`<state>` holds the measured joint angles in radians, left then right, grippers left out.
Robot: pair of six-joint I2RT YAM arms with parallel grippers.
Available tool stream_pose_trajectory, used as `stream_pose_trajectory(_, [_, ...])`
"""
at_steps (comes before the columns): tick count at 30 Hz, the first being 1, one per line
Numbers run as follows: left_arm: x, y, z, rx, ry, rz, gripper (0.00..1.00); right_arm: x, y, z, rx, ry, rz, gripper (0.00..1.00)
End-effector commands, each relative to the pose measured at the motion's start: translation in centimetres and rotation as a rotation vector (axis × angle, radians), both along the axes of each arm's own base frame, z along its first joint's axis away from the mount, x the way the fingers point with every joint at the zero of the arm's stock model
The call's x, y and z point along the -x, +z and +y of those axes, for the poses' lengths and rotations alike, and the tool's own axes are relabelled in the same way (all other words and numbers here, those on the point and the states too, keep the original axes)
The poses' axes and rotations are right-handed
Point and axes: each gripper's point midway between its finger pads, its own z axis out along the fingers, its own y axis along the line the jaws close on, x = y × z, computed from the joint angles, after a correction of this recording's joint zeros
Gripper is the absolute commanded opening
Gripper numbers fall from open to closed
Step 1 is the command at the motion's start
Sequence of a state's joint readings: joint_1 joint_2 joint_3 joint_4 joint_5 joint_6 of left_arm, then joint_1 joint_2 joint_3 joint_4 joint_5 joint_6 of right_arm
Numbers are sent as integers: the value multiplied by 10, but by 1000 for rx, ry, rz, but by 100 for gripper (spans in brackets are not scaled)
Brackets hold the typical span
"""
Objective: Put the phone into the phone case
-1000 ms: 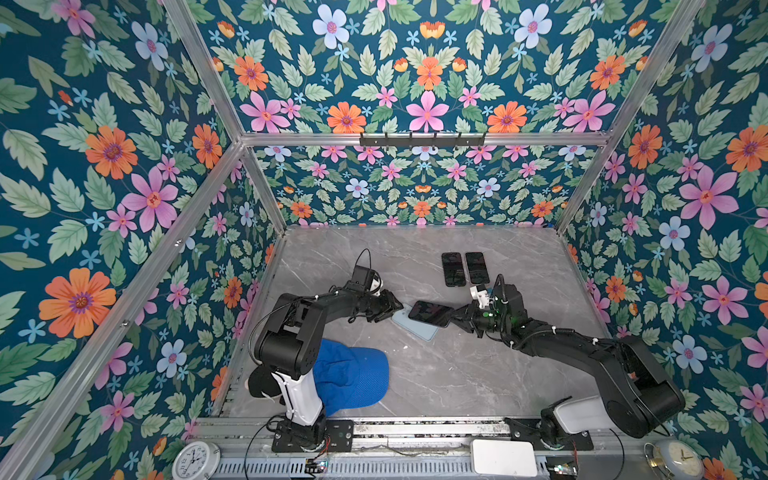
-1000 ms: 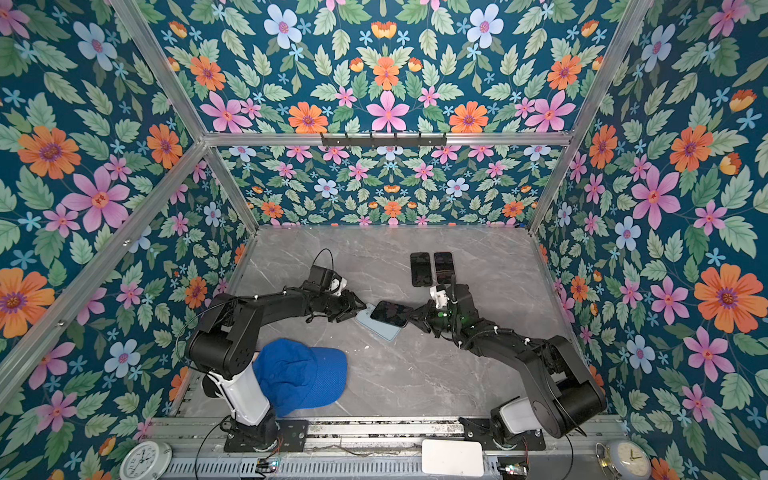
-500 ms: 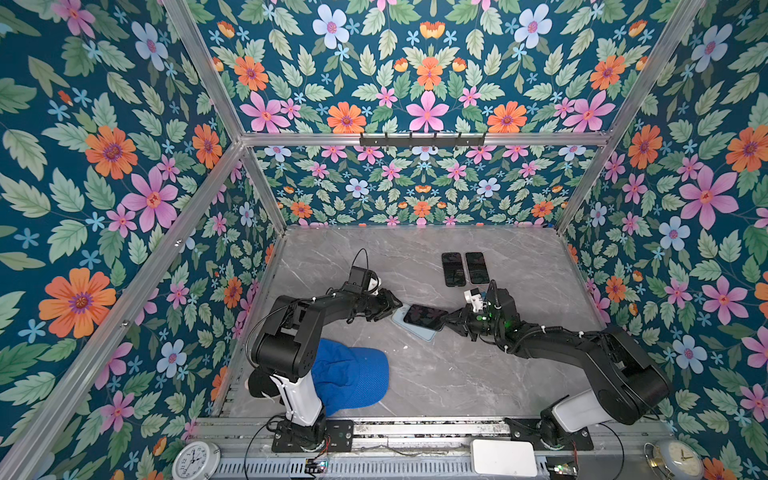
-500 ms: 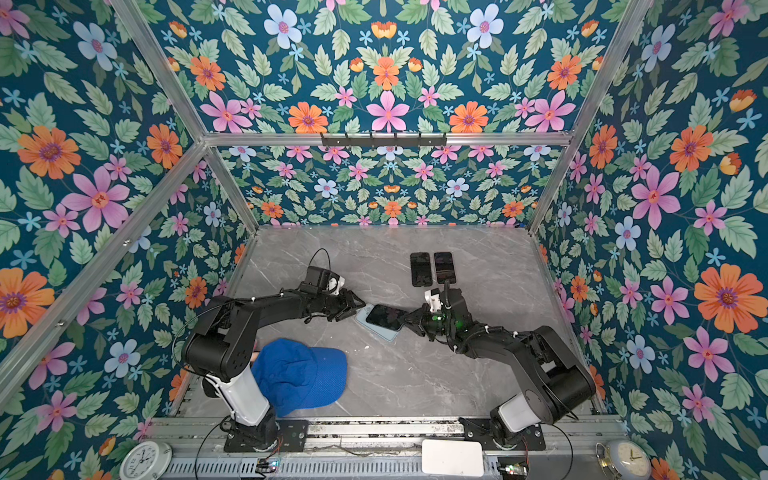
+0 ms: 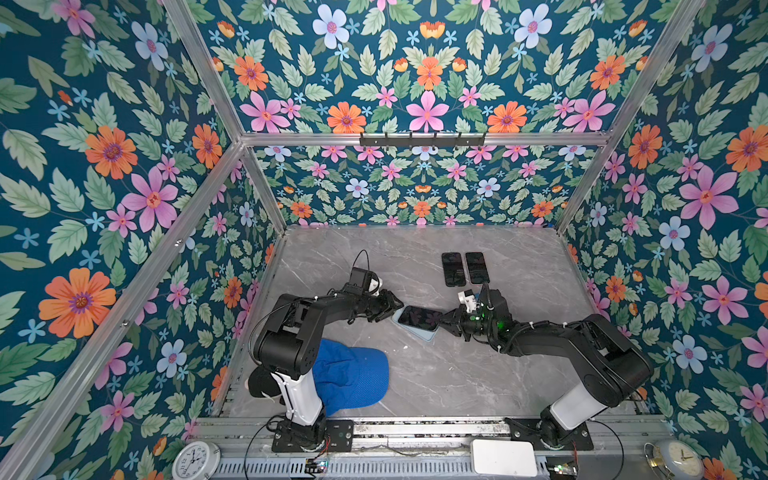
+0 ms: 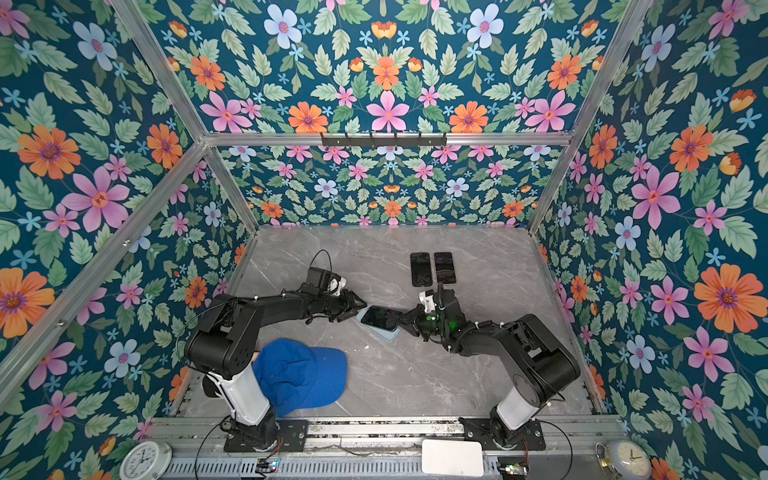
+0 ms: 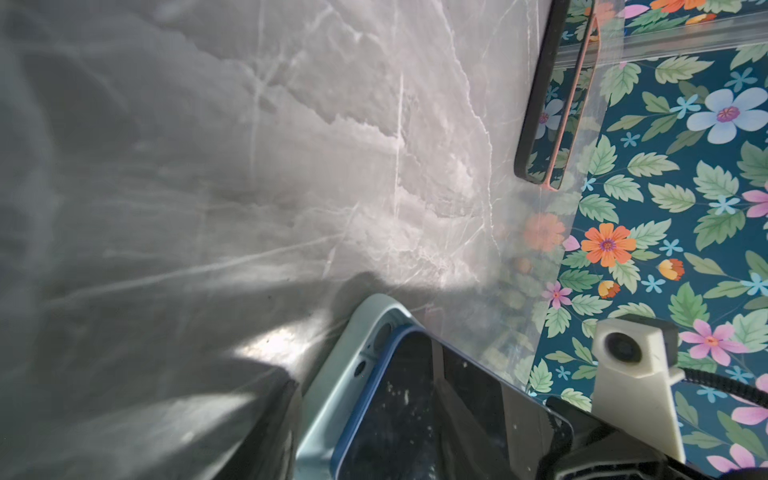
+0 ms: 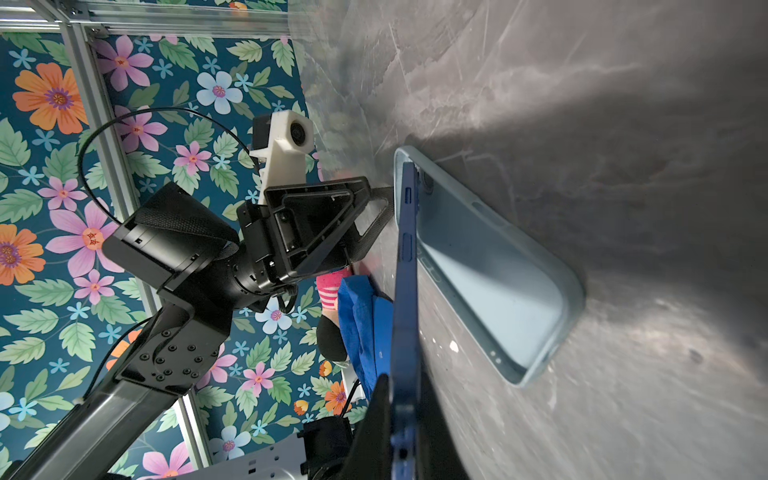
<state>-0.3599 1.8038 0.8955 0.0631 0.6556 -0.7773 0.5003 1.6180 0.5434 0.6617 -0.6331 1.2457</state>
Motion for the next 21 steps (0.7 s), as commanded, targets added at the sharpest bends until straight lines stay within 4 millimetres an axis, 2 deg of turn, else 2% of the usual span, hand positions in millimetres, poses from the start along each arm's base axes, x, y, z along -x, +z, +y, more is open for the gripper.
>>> stream_pose_trajectory(1, [-2, 2, -1, 16, -6, -14, 53, -6, 10, 3, -32, -8, -51, 0])
stream_pose_trajectory(9, [-1, -1, -2, 24, 0, -10, 53, -5, 3, 3, -29, -6, -42, 0])
stream_pose_trajectory(11, [-1, -1, -2, 27, 1, -9, 53, -5, -10, 3, -15, -3, -17, 0])
stream_pose_trajectory(21, [-1, -3, -3, 35, 6, -5, 53, -5, -19, 5, -20, 5, 4, 0])
